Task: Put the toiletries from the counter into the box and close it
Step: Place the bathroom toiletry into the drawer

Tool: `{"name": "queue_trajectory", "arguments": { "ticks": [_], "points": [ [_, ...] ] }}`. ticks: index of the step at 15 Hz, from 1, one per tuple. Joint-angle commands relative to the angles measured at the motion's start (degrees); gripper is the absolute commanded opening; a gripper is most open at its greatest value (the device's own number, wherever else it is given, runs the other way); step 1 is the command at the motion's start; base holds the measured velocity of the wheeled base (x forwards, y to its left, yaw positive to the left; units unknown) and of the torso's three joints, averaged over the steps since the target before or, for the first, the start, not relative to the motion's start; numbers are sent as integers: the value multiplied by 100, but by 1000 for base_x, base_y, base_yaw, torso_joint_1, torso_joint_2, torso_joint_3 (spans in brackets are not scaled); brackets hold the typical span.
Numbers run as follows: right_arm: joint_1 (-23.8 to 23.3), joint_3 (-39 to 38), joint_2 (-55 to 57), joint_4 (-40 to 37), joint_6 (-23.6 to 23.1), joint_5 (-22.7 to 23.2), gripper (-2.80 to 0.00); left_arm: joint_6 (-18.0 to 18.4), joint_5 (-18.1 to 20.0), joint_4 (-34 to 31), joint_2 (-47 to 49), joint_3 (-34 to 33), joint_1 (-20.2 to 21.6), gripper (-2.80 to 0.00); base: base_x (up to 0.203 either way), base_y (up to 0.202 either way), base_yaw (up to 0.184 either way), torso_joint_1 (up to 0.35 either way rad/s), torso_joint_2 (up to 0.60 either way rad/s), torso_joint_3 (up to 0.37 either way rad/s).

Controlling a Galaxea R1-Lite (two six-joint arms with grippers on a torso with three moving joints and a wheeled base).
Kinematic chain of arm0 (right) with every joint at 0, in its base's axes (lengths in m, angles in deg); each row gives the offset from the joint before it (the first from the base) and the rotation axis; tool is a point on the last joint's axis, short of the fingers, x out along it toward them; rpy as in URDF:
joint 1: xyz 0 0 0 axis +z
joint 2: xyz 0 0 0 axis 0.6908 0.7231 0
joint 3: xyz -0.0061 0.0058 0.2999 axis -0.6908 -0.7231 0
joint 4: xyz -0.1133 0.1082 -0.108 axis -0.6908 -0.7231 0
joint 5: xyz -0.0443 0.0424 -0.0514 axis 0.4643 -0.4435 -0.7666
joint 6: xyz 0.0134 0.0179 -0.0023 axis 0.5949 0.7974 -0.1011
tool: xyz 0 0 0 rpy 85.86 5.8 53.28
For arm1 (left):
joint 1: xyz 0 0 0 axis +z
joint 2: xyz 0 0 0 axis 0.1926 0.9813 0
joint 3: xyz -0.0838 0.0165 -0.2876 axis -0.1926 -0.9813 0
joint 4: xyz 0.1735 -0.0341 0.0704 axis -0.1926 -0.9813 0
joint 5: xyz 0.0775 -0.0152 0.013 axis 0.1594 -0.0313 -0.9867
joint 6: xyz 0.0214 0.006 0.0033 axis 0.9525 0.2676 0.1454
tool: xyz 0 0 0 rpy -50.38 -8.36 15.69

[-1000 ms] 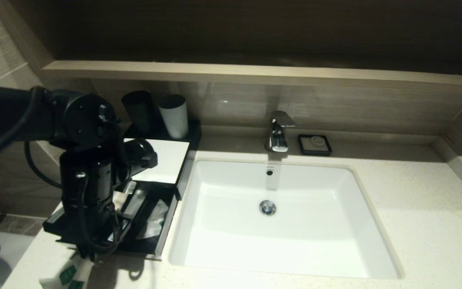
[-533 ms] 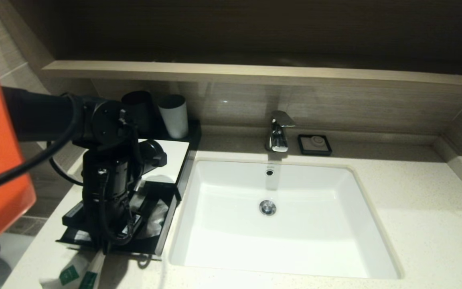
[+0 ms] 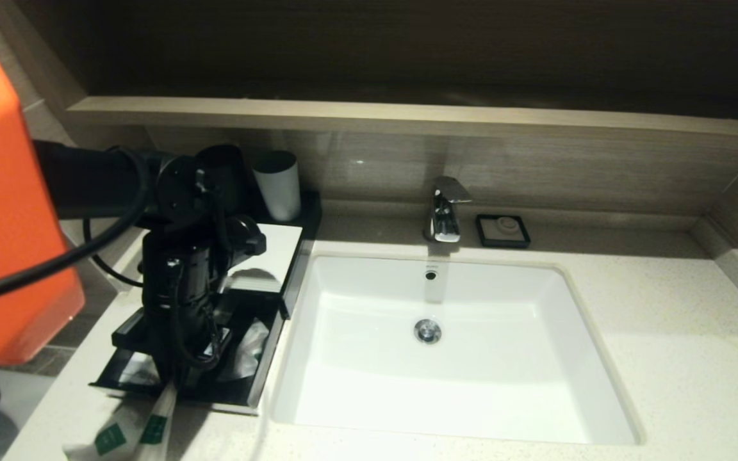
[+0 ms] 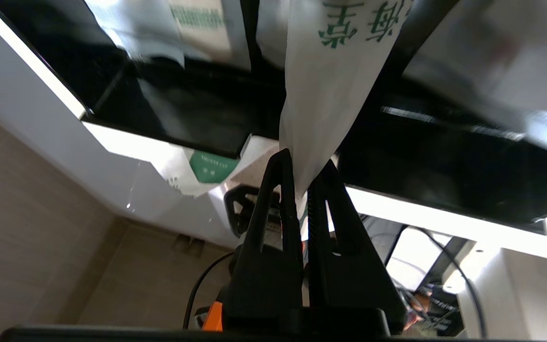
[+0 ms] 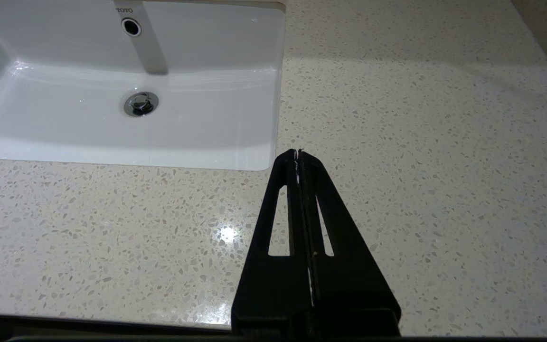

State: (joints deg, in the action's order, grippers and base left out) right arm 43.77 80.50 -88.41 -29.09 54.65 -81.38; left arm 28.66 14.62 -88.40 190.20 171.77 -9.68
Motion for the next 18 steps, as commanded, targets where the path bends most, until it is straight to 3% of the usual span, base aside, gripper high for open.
{"name": "queue_trajectory", "arguments": {
  "ticks": [1,18],
  "points": [
    [1,-1,2,0,-1,0,-280,-15,-8,-40,93,167,4,-280,0,0,0,0,0,0],
    [1,-1,2,0,-1,0,-280,-6,-22,17,473,903,189,-280,0,0,0,0,0,0]
  ]
}}
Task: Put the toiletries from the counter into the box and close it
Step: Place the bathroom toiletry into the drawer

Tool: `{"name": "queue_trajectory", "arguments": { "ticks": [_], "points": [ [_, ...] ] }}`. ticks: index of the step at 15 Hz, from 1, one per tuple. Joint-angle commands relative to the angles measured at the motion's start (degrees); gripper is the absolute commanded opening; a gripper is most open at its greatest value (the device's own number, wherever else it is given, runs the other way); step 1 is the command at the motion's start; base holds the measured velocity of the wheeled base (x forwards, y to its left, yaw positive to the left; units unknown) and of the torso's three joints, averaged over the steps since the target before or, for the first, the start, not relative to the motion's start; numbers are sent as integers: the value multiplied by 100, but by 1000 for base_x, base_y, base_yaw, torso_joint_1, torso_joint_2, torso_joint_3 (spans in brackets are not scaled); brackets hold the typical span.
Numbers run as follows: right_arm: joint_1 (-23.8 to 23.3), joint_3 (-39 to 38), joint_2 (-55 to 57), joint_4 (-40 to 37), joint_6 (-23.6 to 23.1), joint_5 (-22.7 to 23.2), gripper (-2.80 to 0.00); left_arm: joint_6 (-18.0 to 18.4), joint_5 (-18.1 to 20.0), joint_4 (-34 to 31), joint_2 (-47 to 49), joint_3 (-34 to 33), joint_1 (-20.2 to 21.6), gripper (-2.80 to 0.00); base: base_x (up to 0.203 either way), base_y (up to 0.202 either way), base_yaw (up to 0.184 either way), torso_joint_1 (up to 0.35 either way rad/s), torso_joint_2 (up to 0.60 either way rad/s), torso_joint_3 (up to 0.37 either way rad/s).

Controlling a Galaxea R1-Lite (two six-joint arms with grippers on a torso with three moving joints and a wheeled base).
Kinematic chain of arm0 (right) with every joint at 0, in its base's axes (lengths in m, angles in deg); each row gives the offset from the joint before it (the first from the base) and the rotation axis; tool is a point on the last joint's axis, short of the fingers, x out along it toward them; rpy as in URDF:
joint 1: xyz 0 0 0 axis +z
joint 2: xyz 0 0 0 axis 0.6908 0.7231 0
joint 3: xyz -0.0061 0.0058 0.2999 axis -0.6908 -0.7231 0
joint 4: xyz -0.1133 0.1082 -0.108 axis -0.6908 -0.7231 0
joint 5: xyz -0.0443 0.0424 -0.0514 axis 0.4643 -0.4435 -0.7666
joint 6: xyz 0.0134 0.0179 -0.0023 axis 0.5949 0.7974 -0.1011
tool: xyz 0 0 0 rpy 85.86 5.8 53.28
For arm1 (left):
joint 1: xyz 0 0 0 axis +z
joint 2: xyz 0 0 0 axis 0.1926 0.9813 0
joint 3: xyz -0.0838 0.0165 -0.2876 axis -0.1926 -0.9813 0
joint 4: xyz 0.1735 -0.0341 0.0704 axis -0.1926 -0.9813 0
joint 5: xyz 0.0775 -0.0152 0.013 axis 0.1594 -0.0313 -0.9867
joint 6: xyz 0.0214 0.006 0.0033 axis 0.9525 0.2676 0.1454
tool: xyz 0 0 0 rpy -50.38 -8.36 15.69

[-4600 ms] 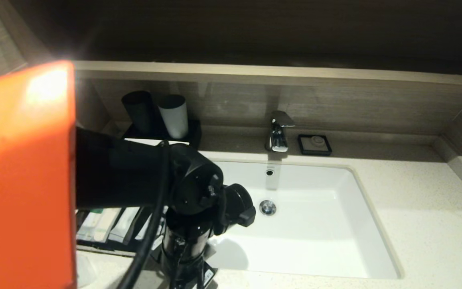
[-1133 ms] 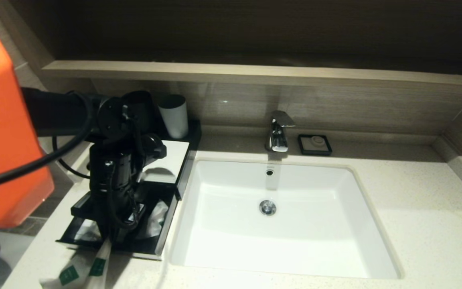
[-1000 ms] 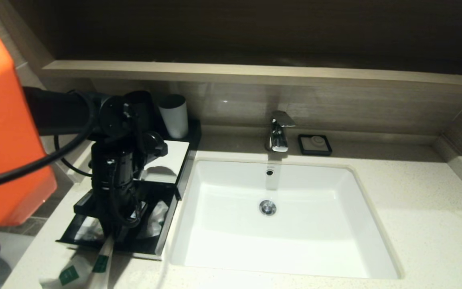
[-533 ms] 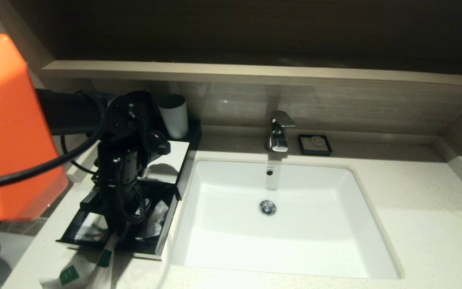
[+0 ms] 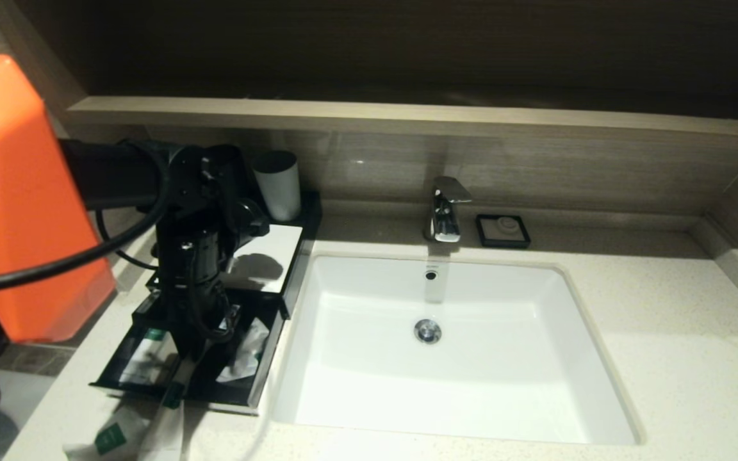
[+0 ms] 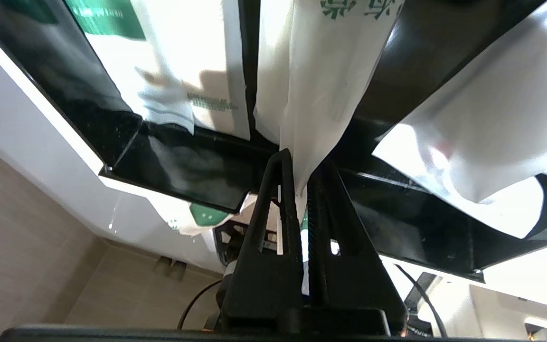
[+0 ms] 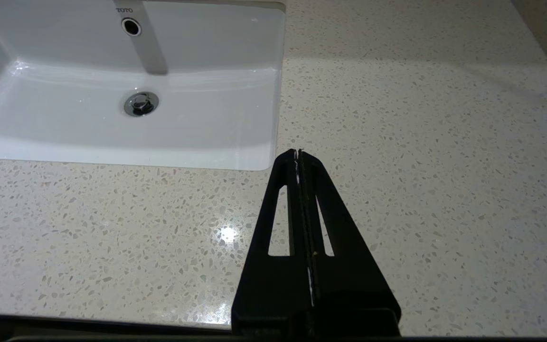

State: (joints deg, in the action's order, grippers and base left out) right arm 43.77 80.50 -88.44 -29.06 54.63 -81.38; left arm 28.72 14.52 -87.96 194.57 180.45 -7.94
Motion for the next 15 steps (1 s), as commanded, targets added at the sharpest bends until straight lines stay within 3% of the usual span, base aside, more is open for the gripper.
{"name": "queue_trajectory", "arguments": {
  "ticks": [1,15],
  "points": [
    [1,-1,5,-2,1,0,-280,-18,-16,-21,67,96,29,-280,0,0,0,0,0,0],
    [1,-1,5,-2,1,0,-280,-82,10,14,134,530,73,-280,0,0,0,0,0,0]
  ]
}}
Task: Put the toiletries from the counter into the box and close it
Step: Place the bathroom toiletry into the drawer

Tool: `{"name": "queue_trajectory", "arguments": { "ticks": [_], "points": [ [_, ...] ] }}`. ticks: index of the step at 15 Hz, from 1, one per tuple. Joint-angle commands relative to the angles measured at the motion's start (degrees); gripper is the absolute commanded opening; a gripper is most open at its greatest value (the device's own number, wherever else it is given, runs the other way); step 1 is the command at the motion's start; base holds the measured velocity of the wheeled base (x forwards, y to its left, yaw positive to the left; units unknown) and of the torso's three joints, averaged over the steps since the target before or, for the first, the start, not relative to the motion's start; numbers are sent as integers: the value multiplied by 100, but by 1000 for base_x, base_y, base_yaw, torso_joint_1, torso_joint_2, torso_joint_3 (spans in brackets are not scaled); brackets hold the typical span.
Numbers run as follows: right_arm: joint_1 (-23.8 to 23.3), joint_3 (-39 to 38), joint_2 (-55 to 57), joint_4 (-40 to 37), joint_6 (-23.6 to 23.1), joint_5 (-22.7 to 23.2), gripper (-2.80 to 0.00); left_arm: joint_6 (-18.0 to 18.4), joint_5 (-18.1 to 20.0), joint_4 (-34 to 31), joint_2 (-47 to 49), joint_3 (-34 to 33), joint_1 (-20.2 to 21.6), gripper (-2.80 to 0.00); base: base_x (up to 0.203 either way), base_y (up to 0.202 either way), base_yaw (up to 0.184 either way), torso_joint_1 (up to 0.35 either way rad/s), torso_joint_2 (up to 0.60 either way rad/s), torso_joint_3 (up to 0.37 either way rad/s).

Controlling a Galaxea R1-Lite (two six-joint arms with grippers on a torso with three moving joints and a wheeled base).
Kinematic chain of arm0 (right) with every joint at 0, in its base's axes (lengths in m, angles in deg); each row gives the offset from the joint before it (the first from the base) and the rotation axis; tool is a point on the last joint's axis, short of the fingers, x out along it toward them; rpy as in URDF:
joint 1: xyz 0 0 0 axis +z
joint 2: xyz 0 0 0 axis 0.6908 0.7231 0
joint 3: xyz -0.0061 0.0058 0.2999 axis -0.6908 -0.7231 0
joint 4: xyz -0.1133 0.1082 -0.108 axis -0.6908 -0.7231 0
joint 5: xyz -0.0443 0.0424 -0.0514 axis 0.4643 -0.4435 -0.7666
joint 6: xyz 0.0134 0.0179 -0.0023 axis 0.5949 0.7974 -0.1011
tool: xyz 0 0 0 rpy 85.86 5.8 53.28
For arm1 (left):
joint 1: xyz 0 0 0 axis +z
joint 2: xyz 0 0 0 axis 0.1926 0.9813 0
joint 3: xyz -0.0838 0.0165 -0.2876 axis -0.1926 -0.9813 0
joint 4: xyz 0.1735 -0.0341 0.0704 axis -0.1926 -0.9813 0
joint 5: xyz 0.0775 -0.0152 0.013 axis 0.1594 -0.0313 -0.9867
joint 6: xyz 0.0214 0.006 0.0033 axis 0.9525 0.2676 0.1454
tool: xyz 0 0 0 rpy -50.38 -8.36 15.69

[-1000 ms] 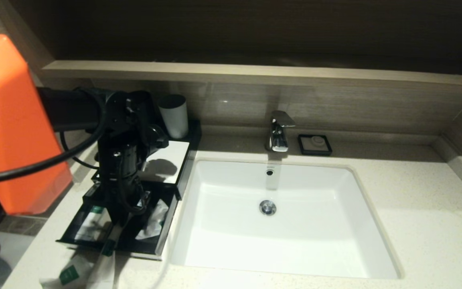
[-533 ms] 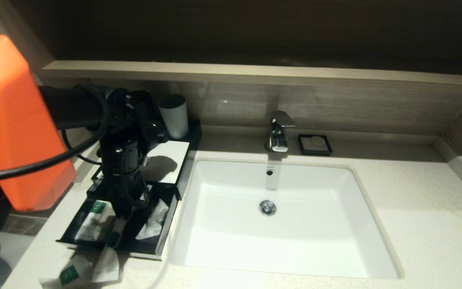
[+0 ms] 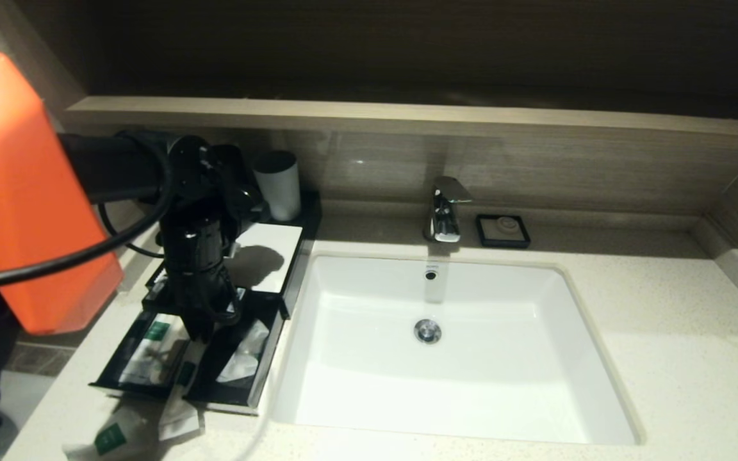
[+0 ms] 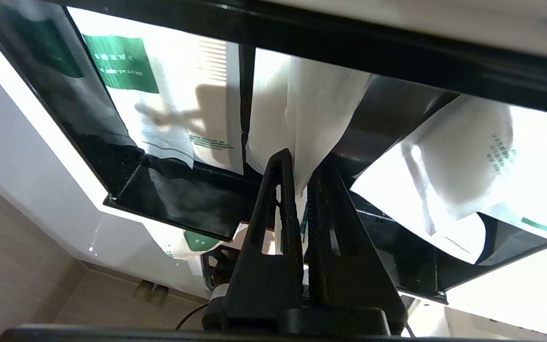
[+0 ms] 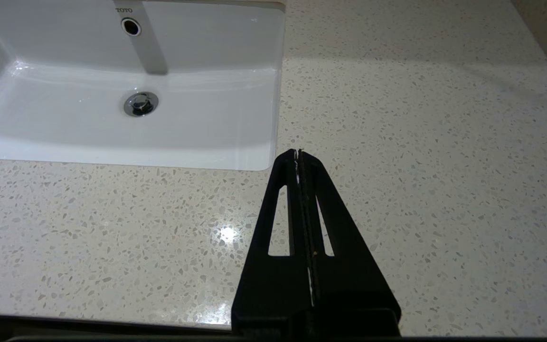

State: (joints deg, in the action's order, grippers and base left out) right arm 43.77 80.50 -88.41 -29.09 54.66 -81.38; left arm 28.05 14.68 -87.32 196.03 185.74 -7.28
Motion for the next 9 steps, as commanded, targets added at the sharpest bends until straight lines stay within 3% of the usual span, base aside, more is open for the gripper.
{"name": "queue_trajectory", "arguments": {
  "ticks": [1,3,4,5,9],
  "points": [
    [1,-1,2,0,-2,0,-280,-15,2,-40,-14,1,28,-280,0,0,0,0,0,0],
    [6,-1,2,0,-2,0,-280,-13,-5,-17,-40,10,55,-280,0,0,0,0,0,0],
    [1,-1,2,0,-2,0,-280,-7,4,-14,-41,28,72,-266,0,0,0,0,0,0],
    [1,-1,2,0,-2,0,-280,-7,-14,-14,-32,28,81,0,0,0,0,0,0,0],
    [1,-1,2,0,-2,0,-280,-9,-5,-32,-103,28,109,0,0,0,0,0,0,0]
  ]
}}
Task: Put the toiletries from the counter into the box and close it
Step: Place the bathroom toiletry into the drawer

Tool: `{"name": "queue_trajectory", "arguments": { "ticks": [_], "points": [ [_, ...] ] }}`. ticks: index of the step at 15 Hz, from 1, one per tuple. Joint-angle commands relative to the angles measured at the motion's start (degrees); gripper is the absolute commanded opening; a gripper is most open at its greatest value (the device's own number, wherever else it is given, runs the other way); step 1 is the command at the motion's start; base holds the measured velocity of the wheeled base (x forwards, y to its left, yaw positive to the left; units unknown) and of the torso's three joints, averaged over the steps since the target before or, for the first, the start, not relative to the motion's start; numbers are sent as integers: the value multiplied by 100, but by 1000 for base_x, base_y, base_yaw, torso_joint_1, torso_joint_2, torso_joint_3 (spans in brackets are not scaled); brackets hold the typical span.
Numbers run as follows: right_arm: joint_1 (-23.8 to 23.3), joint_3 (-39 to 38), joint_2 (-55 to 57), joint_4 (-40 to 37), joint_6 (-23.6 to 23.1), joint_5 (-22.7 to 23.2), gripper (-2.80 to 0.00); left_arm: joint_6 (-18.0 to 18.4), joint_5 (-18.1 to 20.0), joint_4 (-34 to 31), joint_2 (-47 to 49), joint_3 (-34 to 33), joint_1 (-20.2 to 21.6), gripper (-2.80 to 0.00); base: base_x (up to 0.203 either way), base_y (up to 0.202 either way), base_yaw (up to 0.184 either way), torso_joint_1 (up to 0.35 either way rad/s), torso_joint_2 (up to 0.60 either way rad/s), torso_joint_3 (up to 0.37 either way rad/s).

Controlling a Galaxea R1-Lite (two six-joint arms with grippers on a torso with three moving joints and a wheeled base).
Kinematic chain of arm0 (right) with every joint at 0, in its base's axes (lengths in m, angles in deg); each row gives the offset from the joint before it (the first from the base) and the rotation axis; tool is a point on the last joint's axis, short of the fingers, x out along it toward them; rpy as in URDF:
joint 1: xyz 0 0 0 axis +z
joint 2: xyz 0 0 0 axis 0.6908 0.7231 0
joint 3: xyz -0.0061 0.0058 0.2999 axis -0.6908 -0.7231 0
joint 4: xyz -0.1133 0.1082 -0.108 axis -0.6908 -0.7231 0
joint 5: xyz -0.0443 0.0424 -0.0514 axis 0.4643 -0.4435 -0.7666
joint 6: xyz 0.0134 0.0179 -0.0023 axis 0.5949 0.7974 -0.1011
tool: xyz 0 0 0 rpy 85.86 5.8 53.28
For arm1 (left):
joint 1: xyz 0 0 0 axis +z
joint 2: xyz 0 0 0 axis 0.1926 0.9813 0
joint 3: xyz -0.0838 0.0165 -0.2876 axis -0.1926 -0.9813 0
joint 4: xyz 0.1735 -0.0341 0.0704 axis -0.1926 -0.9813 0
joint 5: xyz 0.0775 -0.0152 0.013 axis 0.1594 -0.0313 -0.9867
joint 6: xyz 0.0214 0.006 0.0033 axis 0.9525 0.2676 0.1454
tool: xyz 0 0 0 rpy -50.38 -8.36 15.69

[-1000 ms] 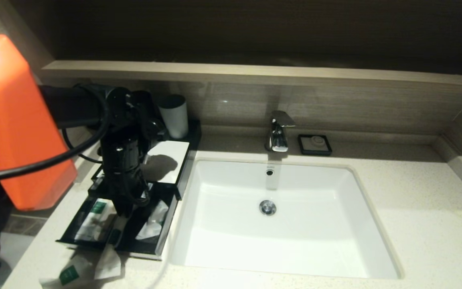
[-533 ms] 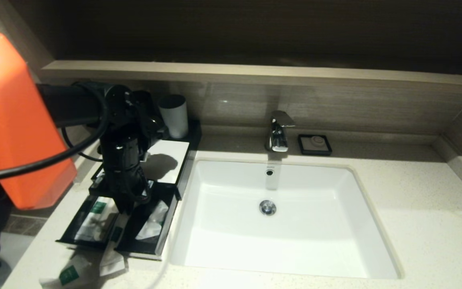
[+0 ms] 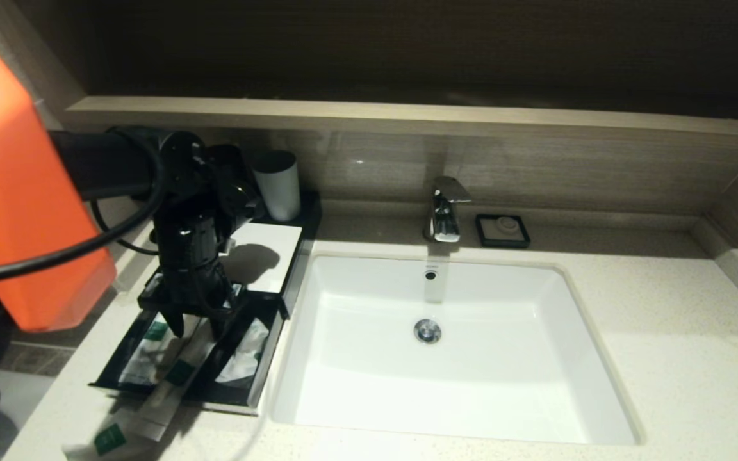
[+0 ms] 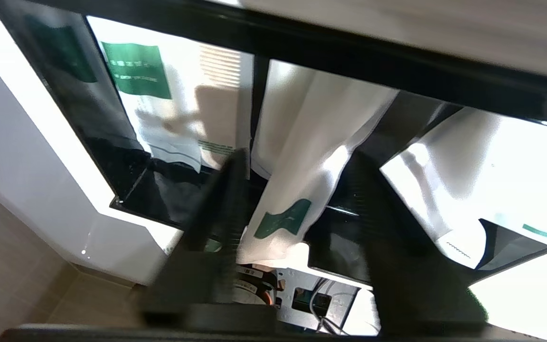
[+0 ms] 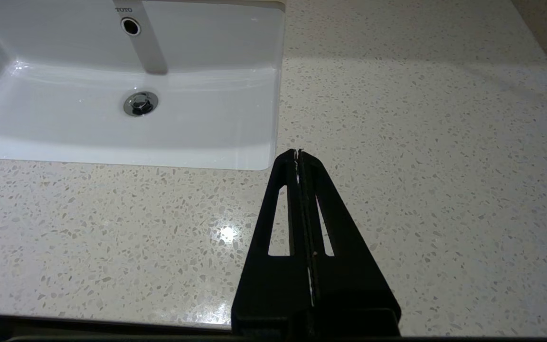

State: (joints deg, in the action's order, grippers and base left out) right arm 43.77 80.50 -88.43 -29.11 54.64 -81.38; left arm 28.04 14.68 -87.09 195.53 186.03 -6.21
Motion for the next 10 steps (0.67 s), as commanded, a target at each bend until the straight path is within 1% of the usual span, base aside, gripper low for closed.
{"name": "queue_trajectory", "arguments": {
  "ticks": [1,5,10],
  "points": [
    [1,-1,4,3,0,0,-280,-13,-5,-81,-100,-8,0,0,0,0,0,0,0,0],
    [1,-1,4,3,0,0,-280,-24,12,-112,-369,-40,0,0,0,0,0,0,0,0],
    [1,-1,4,3,0,0,-280,-75,39,-347,-1091,-68,0,0,0,0,0,0,0,0]
  ]
}}
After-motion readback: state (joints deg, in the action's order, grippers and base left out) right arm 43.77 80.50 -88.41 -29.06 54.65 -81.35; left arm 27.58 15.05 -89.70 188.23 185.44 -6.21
